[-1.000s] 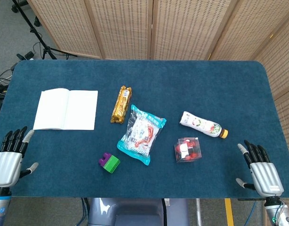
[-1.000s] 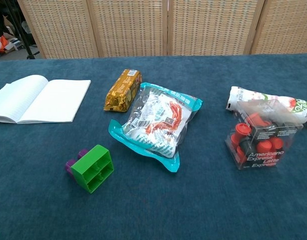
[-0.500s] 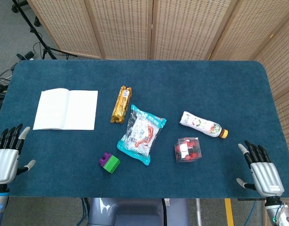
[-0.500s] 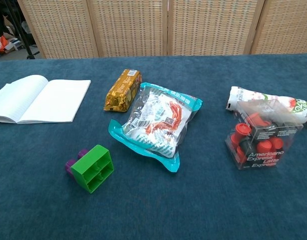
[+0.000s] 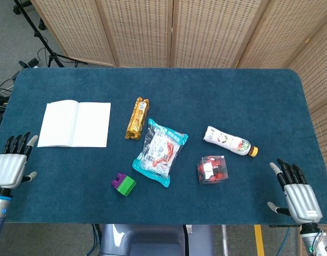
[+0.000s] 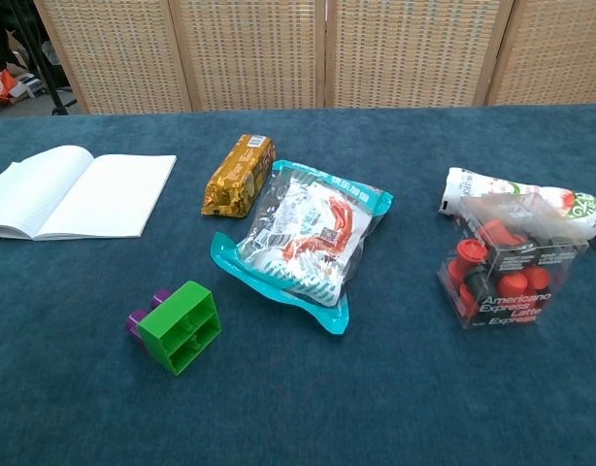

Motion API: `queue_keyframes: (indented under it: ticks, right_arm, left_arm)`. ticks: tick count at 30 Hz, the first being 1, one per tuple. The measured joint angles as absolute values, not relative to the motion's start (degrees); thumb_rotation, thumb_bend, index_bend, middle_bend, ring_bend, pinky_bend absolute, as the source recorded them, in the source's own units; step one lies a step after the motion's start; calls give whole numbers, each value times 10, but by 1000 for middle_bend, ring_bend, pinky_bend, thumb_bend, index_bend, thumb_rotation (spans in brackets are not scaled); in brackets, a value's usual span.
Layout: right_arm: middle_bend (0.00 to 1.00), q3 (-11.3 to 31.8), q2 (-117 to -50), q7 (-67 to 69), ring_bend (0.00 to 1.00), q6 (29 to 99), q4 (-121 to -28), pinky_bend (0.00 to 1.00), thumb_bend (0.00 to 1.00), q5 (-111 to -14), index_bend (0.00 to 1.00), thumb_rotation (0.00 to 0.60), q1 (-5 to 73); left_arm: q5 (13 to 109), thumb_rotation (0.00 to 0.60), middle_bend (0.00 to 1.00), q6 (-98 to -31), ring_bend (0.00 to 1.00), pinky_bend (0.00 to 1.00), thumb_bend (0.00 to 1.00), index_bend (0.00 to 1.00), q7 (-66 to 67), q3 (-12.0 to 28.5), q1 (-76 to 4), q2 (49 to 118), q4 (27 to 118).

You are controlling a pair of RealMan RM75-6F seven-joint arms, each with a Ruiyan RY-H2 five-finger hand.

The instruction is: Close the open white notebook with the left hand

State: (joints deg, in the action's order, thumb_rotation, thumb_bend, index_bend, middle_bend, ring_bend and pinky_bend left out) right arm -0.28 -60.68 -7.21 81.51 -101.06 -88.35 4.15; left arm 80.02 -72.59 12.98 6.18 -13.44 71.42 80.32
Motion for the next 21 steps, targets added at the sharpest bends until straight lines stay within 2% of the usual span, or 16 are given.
queue_keyframes:
  ticks: [10, 21]
  right_arm:
    - [0, -3, -606, -65, 0, 813, -1009, 0, 2, -884, 0, 600, 42]
    - [0, -3, -607, -59, 0, 810, -1007, 0, 2, -884, 0, 600, 44]
  left_arm:
    - [795, 600, 0, -685, 0, 0, 130, 0, 103, 71, -185, 781, 689]
    - [797, 600, 0, -659, 0, 0, 131, 0, 97, 78, -226, 813, 637]
